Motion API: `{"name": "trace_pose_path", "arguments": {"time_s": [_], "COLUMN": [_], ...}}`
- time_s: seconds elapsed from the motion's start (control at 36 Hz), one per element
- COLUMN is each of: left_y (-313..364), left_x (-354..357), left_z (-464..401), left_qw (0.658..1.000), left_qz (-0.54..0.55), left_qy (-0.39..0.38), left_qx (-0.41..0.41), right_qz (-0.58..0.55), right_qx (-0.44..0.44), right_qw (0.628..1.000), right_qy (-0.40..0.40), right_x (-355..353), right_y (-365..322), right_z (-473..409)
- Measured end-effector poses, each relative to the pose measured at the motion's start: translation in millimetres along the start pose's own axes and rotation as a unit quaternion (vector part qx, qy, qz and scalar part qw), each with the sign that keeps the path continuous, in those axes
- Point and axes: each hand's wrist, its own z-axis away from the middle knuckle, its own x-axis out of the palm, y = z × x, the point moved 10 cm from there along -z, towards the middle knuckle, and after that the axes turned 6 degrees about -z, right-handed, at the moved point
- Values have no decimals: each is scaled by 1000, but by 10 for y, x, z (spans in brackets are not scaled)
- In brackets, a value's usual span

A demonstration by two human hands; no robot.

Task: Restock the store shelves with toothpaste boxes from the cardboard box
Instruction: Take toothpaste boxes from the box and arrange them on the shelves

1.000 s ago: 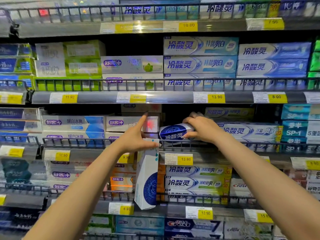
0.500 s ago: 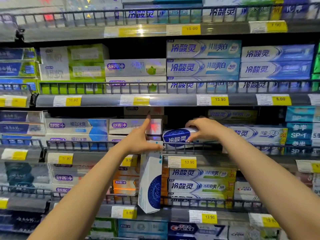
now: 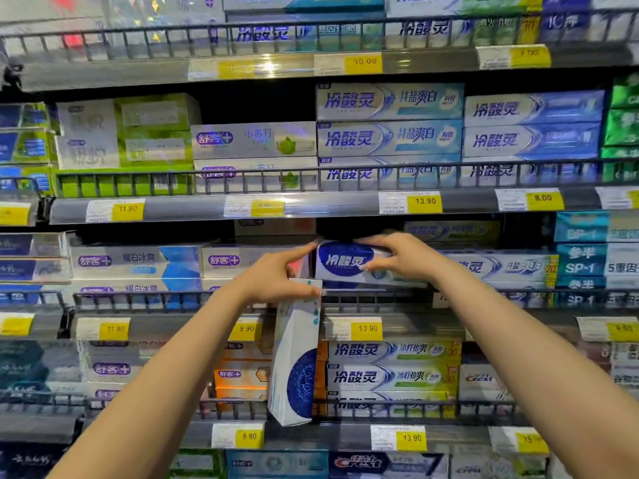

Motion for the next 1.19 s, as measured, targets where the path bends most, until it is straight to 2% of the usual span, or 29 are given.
{"name": "trace_pose_path", "arguments": {"time_s": [0.11, 0.22, 0.5, 0.75, 0.89, 1.0, 1.08, 1.14, 1.19], "left_y": [-65, -106, -79, -35, -48, -72, -95, -105, -128], "left_x": [-43, -19, 28, 28, 21, 28, 28, 30, 36], "left_z": [38, 63, 97, 102, 95, 75, 71, 89, 117], "left_qw": [999, 999, 999, 999, 999, 999, 999, 999, 998], "left_qz": [39, 28, 25, 22, 20, 21, 25, 34, 44], "left_qy": [8, 21, 15, -2, 0, 10, 19, 24, 36], "left_qx": [-19, -30, -34, -35, -36, -30, -30, -31, -31], "right_qz": [-63, -62, -6, -94, -28, 79, 137, 158, 142], "right_qx": [-24, -22, -15, -6, -2, 7, 20, 23, 14], "right_qw": [997, 997, 1000, 994, 997, 996, 990, 986, 990], "right_qy": [23, 29, -13, -53, -69, -33, -34, -41, -11], "right_x": [-30, 42, 172, 165, 367, 377, 368, 380, 340], "right_y": [-53, 12, 95, 92, 87, 114, 92, 60, 24], "right_z": [-13, -15, 72, 14, 5, 40, 54, 73, 100]}}
